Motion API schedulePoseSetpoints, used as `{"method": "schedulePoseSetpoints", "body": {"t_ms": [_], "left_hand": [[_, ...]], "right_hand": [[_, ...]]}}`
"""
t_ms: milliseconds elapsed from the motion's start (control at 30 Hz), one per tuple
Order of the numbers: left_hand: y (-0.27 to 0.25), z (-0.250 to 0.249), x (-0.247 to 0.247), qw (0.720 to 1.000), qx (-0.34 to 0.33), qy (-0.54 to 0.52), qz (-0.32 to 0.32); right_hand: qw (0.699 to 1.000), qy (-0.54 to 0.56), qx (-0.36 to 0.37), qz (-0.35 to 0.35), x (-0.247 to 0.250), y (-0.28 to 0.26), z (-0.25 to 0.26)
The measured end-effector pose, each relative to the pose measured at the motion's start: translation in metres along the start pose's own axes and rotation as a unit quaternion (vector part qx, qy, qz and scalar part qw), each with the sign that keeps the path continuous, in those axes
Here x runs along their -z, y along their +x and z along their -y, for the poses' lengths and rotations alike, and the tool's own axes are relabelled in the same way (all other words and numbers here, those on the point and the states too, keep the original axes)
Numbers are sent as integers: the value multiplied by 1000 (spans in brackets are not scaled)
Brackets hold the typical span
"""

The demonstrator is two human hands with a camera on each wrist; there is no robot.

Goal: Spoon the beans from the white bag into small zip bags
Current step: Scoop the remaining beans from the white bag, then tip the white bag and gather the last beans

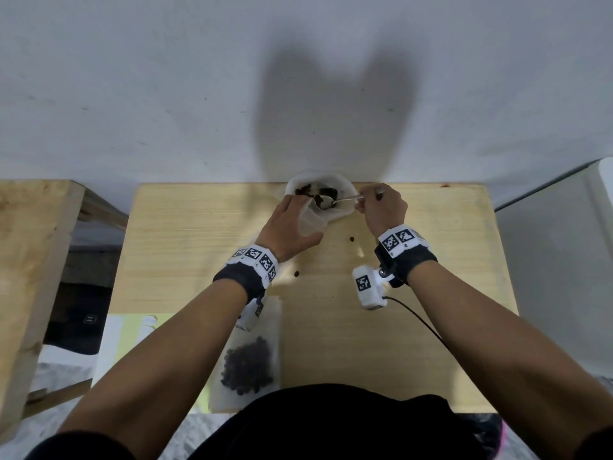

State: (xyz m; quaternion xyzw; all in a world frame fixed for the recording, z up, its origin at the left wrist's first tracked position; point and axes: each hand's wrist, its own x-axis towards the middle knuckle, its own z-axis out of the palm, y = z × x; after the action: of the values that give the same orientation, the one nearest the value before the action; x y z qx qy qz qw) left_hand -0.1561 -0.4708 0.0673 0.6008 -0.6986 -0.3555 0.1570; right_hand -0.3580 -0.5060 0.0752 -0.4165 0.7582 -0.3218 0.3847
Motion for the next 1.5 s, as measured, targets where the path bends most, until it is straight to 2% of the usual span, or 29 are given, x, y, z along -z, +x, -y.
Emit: {"method": "schedulePoseSetpoints", "body": {"t_ms": [200,367,533,733,1000,1233,1400,1500], "left_hand": [[-3,2,-5,998,-56,7,2],[-3,3,-2,997,-72,8,9],[-4,3,0,999,-44,-6,-7],[-5,1,4,999,-19,-18,-32],[-12,-2,7,997,20,-53,-55],[-13,-10,8,993,57,-72,-75],[-12,-14,8,991,69,-75,-83],[-12,-16,8,991,68,-76,-85]], "right_hand": [[997,58,-51,30,-17,-4,-1],[980,148,-92,95,-26,0,-15],[949,277,-131,72,-13,-13,-10],[958,255,-131,32,5,-11,-14],[963,254,-95,-4,25,-25,-7],[964,265,-21,-7,39,-33,15],[977,208,41,0,40,-41,27],[983,147,107,3,39,-50,34]]}}
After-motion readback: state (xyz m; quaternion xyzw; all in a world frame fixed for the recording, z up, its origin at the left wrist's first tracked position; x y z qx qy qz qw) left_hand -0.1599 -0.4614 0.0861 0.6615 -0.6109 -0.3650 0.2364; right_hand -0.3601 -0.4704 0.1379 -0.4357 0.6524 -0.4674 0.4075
